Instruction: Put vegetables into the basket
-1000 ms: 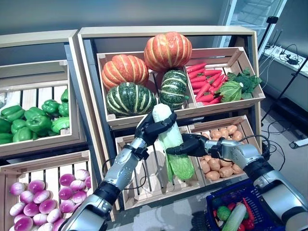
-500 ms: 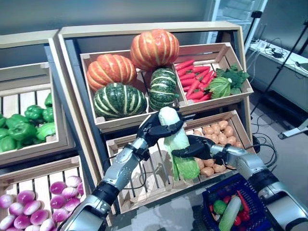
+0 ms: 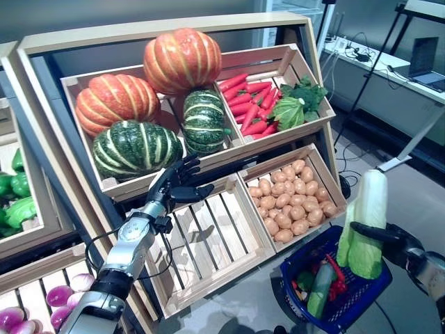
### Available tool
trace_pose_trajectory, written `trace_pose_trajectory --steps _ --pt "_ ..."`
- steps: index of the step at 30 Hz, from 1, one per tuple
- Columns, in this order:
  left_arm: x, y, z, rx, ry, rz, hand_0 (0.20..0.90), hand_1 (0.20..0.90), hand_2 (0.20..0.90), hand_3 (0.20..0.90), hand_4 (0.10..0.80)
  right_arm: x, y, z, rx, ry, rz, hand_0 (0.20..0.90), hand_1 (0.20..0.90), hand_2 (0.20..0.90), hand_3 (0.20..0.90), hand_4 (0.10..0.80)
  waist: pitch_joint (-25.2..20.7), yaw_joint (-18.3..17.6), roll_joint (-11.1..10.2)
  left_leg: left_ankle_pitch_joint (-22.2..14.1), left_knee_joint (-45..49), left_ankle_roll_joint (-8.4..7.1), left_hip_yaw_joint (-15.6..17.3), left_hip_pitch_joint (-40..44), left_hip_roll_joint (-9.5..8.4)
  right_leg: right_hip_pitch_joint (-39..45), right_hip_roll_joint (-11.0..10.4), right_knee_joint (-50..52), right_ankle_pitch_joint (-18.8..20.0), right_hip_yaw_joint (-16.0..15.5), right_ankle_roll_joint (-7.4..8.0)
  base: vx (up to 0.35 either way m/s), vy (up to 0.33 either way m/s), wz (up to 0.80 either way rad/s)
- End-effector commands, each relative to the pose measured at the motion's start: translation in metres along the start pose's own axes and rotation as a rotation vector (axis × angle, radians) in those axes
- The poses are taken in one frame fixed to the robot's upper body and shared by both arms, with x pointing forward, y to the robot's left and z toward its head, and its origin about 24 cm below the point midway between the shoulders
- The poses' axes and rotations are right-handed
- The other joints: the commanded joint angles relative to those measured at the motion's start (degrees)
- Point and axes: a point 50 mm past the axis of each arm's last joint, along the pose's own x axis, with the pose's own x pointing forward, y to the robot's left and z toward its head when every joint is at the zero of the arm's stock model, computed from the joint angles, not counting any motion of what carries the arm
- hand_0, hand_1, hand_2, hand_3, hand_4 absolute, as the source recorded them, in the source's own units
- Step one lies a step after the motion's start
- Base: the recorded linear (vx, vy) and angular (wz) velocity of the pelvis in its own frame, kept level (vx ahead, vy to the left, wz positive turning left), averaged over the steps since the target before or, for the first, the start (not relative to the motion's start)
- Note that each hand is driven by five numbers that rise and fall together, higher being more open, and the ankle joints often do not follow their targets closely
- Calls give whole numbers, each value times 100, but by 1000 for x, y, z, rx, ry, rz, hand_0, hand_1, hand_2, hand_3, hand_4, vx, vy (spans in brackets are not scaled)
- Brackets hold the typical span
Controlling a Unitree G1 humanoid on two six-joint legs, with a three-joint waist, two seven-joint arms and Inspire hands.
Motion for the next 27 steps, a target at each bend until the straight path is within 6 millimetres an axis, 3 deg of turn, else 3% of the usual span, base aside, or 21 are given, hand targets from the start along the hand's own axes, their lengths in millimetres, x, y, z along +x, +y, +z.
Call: trace_pose_trajectory --steps 1,5,9,17,21,27 --pt "11 9 50 56 -238 47 900 900 900 900 800 -5 -11 48 -21 -247 -123 300 300 300 300 400 -227 -20 -103 -23 393 408 18 -482 -427 109 295 403 -279 34 -279 -45 -64 -20" --pt "18 4 70 66 -292 16 900 900 900 900 800 0 -14 27 55 -196 -201 300 300 300 300 400 226 103 -170 -653 1867 560 -24 -1267 -263 -697 131 1806 -838 -135 -426 -113 -145 -23" --pt "29 -11 95 36 -373 -30 900 900 900 900 800 14 -1 21 253 -191 -239 300 300 300 300 400 854 136 -156 -1077 3338 571 -244 -2425 -19 -1697 -158 3114 -1169 -300 -651 -270 -100 3" --pt "39 -41 124 -37 -441 -131 900 900 900 900 800 23 7 40 472 -219 -268 300 300 300 300 400 1357 225 6 -1931 5381 728 -574 -3807 150 -2867 -642 5037 -1816 -427 -912 -116 1 15" --pt "42 -55 133 -81 -470 -178 900 900 900 900 800 26 13 54 495 -227 -262 300 300 300 300 400 1610 253 89 -2537 6505 691 -779 -4414 131 -3491 -824 6067 -2280 -272 -883 -49 5 11" --pt "44 -63 143 -130 -490 -232 900 900 900 900 800 25 18 82 520 -269 -246 300 300 300 300 400 1795 303 237 -2939 7608 663 -911 -5202 139 -4256 -971 7131 -2685 -206 -906 -64 -4 14"
